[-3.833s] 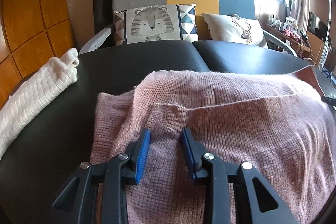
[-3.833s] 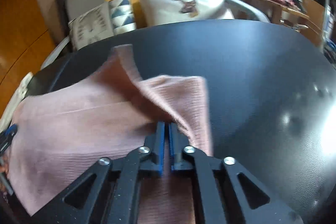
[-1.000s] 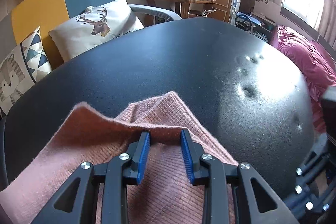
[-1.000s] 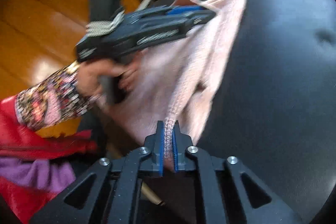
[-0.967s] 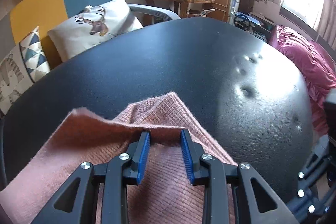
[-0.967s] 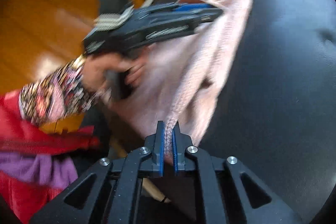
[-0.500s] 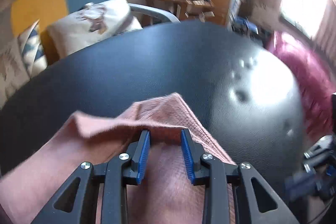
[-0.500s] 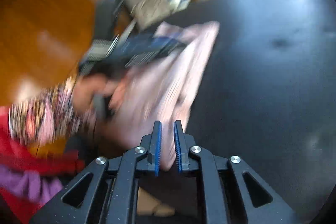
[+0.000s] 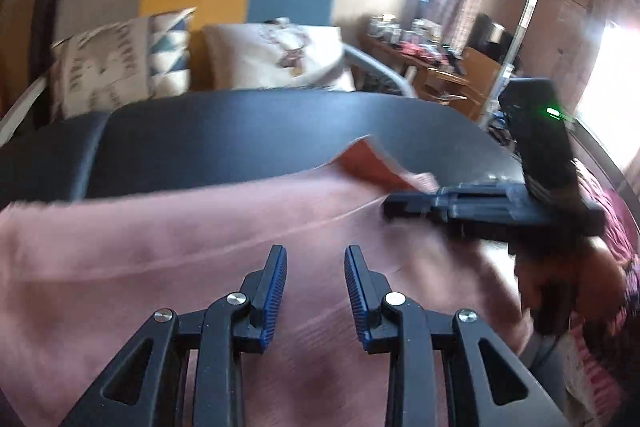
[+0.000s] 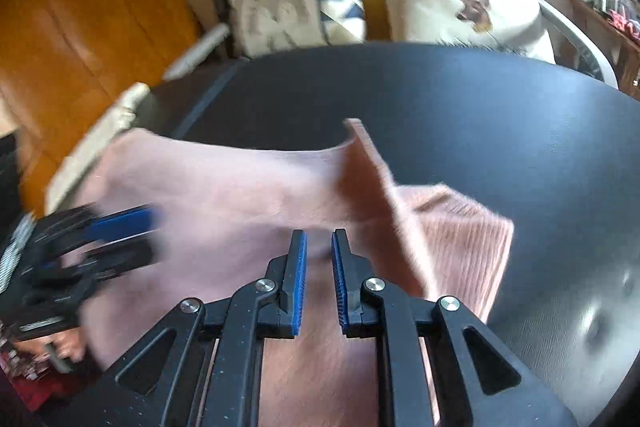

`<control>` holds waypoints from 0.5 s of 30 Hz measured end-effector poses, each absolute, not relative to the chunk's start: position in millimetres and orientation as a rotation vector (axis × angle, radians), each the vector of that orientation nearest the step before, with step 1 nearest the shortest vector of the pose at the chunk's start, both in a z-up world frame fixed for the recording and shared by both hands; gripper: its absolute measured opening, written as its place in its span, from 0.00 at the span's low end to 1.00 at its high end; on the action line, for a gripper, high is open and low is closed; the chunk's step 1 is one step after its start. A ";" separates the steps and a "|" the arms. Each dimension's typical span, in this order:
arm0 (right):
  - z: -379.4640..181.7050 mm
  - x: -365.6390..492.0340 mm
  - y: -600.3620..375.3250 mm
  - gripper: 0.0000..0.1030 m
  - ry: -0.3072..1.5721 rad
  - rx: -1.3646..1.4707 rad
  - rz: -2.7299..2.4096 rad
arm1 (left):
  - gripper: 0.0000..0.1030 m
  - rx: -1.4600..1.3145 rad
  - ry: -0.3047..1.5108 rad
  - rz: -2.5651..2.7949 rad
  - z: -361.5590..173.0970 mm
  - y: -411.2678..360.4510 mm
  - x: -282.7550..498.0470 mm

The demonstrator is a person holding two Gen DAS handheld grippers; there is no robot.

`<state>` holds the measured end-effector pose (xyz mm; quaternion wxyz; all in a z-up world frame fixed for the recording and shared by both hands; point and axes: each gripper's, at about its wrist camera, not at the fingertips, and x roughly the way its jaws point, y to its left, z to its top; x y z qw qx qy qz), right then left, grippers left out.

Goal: Fold clothes

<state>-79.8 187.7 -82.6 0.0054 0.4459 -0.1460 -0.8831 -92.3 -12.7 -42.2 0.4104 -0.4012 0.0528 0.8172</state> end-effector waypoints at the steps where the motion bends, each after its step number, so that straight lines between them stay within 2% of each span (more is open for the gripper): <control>1: -87.3 -80.4 199.8 0.13 -0.515 1.401 -2.793 | 0.29 -1.018 0.104 2.075 -44.3 -28.1 -97.3; 5: -87.7 -68.4 231.1 0.14 -0.758 1.406 -2.920 | 0.29 -1.030 0.022 2.152 -48.5 -84.5 -113.8; 6: -80.0 -66.0 225.7 0.14 -0.753 1.373 -2.936 | 0.29 -1.026 0.006 2.175 -47.1 -99.3 -117.9; 11: -34.0 -88.3 142.6 0.14 -0.544 1.122 -2.842 | 0.29 -0.962 -0.144 2.306 -30.7 -186.7 -137.6; 13: -25.8 -114.0 85.6 0.27 -0.435 1.090 -2.701 | 0.29 -0.945 -0.187 2.354 -24.0 -221.4 -144.7; 15: -25.9 -135.2 33.6 0.34 -0.333 1.096 -2.598 | 0.29 -0.944 -0.214 2.387 -21.7 -252.7 -150.8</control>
